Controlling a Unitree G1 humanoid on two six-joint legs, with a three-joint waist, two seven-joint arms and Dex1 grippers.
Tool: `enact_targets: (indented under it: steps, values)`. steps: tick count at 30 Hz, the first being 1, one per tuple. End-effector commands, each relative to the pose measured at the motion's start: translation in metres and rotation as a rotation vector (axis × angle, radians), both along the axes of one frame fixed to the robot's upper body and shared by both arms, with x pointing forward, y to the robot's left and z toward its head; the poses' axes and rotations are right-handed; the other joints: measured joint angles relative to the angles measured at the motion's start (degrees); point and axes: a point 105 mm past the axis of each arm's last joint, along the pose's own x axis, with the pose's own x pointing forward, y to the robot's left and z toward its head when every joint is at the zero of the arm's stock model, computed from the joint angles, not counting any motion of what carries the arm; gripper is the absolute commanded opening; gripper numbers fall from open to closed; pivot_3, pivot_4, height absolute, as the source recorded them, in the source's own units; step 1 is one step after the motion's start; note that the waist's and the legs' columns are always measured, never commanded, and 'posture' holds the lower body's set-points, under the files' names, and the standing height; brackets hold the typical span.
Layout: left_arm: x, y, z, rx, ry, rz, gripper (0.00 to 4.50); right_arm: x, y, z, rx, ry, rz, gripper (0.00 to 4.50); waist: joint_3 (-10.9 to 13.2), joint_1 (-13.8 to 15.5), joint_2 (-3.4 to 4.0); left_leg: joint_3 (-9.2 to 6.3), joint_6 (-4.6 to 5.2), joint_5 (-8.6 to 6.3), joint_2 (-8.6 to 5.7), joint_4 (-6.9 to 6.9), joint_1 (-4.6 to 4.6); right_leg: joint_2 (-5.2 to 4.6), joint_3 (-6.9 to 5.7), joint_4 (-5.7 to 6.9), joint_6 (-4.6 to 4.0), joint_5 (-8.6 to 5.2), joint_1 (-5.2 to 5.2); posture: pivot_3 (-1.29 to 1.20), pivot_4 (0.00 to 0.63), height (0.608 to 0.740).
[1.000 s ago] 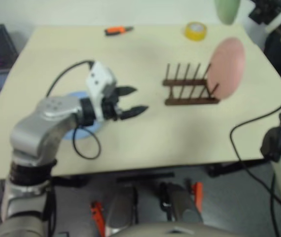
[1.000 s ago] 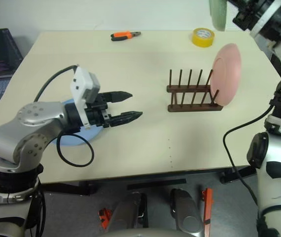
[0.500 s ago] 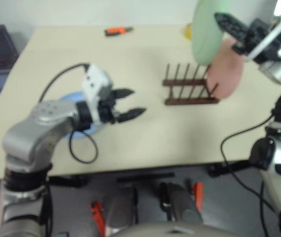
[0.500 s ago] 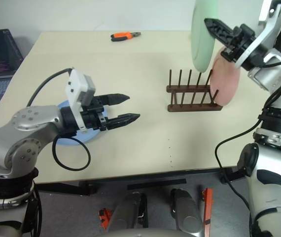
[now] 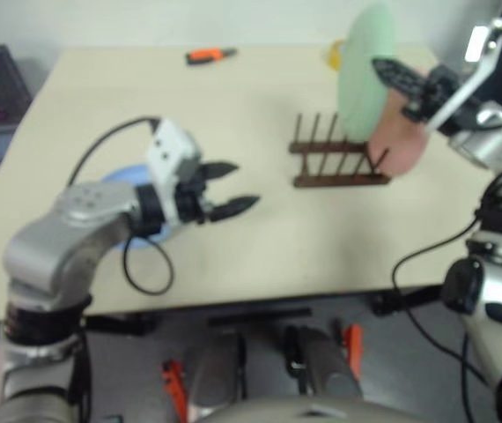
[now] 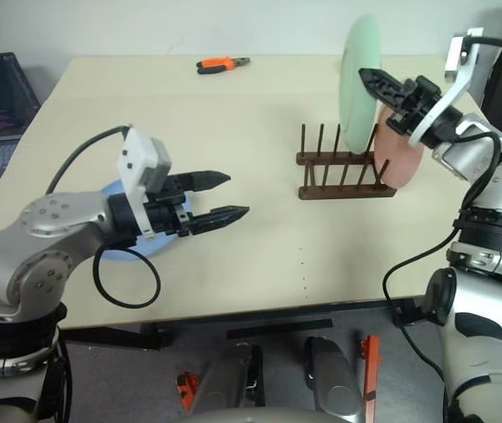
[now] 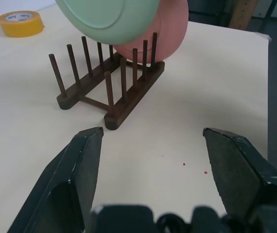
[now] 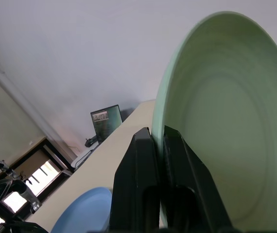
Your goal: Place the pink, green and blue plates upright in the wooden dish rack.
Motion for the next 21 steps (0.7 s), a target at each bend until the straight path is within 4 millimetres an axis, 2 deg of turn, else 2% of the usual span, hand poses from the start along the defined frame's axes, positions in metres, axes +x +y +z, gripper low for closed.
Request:
enact_targets:
  steps: [1,21]
  values:
    - [-0.006,-0.001,0.010,0.002,-0.047,-0.015,3.63,-0.004,-0.002,0.008,0.008,-0.039,0.007,0.02,0.00,0.00,0.00,0.00,0.00,0.00,0.00,0.00,0.00,0.00,0.00,0.00,0.00,0.00,0.00,0.00,0.150,0.740]
    - [-0.005,0.002,0.010,0.022,-0.048,-0.013,3.63,0.004,-0.011,-0.019,-0.052,0.015,-0.063,0.02,0.00,-0.12,0.00,0.01,0.00,0.00,0.01,0.00,0.00,0.01,0.01,-0.02,0.00,0.00,0.00,0.00,0.150,0.740]
